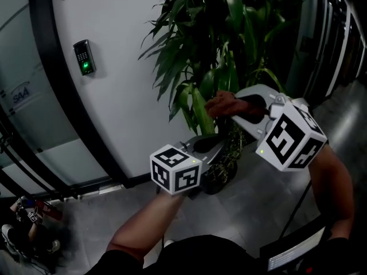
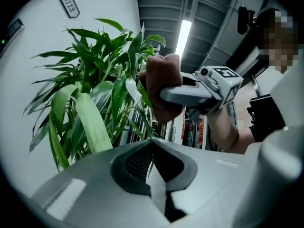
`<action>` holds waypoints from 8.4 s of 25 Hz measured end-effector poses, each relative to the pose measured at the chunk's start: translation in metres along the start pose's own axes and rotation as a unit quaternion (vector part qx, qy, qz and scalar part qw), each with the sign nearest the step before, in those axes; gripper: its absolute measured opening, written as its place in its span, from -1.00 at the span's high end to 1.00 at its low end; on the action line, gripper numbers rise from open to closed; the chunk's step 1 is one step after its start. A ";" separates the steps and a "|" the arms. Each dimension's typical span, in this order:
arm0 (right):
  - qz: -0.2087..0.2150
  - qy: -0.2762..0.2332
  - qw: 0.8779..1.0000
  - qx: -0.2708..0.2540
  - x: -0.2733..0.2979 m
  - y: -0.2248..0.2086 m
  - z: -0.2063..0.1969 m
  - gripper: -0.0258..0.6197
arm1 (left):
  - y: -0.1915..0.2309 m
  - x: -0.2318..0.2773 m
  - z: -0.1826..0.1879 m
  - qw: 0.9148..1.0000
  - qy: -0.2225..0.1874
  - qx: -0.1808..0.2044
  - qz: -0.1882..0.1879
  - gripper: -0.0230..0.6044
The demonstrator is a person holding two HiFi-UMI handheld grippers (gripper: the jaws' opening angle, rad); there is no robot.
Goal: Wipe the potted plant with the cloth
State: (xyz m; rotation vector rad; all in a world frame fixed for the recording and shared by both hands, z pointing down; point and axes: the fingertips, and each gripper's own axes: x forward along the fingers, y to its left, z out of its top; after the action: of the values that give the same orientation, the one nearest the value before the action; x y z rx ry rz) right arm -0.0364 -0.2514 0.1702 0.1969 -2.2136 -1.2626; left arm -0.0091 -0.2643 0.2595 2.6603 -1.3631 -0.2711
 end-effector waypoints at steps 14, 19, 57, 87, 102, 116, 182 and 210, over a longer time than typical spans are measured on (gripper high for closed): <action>-0.137 0.073 0.987 -0.037 0.036 -0.091 -0.039 0.72 | -0.004 0.003 -0.002 1.000 -0.002 -0.001 0.000 0.88; -0.086 0.086 0.991 -0.050 0.043 -0.056 -0.045 0.72 | -0.003 0.006 -0.004 1.000 0.000 -0.002 0.001 0.88; -0.131 0.032 0.991 -0.002 0.006 -0.077 -0.028 0.72 | 0.000 0.001 -0.004 1.000 -0.002 0.005 -0.004 0.88; 0.024 0.090 0.991 -0.091 0.040 0.034 -0.053 0.72 | 0.001 0.003 -0.008 1.000 0.006 0.004 0.002 0.88; 0.097 0.076 0.987 -0.106 0.027 0.074 -0.042 0.72 | 0.002 0.001 -0.009 1.000 0.006 0.005 0.008 0.88; -0.179 0.042 0.983 -0.008 0.014 -0.097 -0.043 0.72 | 0.001 0.002 -0.006 1.000 0.000 0.002 0.003 0.88; -0.170 0.008 0.838 0.519 -0.022 0.250 -0.038 0.72 | 0.005 -0.143 -0.108 0.995 0.077 -0.006 -0.060 0.87; -0.098 -0.095 0.800 0.584 -0.112 0.358 -0.031 0.72 | -0.122 -0.226 -0.161 0.989 0.099 0.027 0.104 0.87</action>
State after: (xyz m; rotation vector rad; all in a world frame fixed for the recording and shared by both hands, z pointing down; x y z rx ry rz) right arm 0.1271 -0.0360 0.4326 0.7979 -2.9015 0.2123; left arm -0.0068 -0.0032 0.4127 2.4786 -1.5833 0.0538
